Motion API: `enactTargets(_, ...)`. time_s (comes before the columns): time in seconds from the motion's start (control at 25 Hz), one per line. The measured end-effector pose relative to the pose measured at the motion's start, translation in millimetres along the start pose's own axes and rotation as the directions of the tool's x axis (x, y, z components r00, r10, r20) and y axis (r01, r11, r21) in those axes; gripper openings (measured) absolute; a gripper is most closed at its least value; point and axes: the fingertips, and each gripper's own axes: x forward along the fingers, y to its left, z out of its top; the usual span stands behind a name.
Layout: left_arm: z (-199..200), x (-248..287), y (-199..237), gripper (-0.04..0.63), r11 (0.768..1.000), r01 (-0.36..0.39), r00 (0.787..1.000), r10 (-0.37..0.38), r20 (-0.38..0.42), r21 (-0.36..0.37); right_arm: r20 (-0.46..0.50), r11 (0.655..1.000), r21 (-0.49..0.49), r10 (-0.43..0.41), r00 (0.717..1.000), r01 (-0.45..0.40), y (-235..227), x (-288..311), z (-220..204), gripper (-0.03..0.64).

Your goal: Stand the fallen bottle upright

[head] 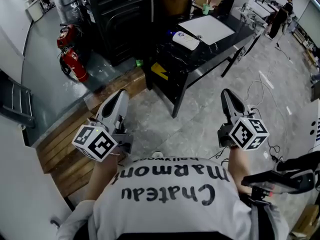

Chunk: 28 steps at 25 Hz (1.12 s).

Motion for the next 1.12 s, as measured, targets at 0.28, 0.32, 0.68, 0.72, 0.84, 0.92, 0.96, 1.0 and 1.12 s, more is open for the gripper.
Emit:
enactTargets(0.28,37,36,66,0.015,1.000,-0.018,1.000,0.018,0.008,0.026,0.006,0.999,-0.032,0.004,1.000,-0.004,10,81,14,0.024)
enactTargets(0.32,38,40,72,0.015,0.999,-0.020,1.000,0.020,0.003,0.026,-0.004,0.999,-0.044,-0.001,1.000,0.001,10,89,13,0.024)
enactTargets(0.68,31,71,105,0.015,1.000,-0.014,1.000,0.014,0.001,0.012,-0.086,1.000,-0.028,0.005,0.996,-0.007,-3,147,-15,0.024)
enactTargets(0.72,30,74,111,0.015,1.000,-0.020,1.000,0.020,-0.001,0.008,-0.094,1.000,-0.025,0.006,0.996,-0.008,-6,155,-17,0.024)
enactTargets(0.84,29,87,132,0.015,0.999,-0.041,0.999,0.041,-0.005,-0.004,-0.104,1.000,-0.012,0.027,0.994,-0.028,-10,186,-19,0.024)
enactTargets(0.92,32,98,148,0.015,0.998,-0.057,0.998,0.057,0.000,-0.012,-0.102,0.999,-0.017,0.043,0.994,-0.045,-13,209,-16,0.023)
enactTargets(0.96,33,104,155,0.015,0.998,-0.064,0.998,0.064,0.000,-0.013,-0.098,0.999,-0.021,0.046,0.994,-0.049,-16,221,-15,0.025)
enactTargets(1.0,33,111,163,0.015,0.997,-0.070,0.998,0.070,-0.004,-0.012,-0.091,0.999,-0.020,0.047,0.995,-0.049,-20,233,-13,0.025)
enactTargets(1.12,37,136,191,0.015,0.995,-0.096,0.995,0.096,-0.027,-0.001,-0.075,0.999,0.012,0.043,0.996,-0.042,-37,275,-9,0.024)
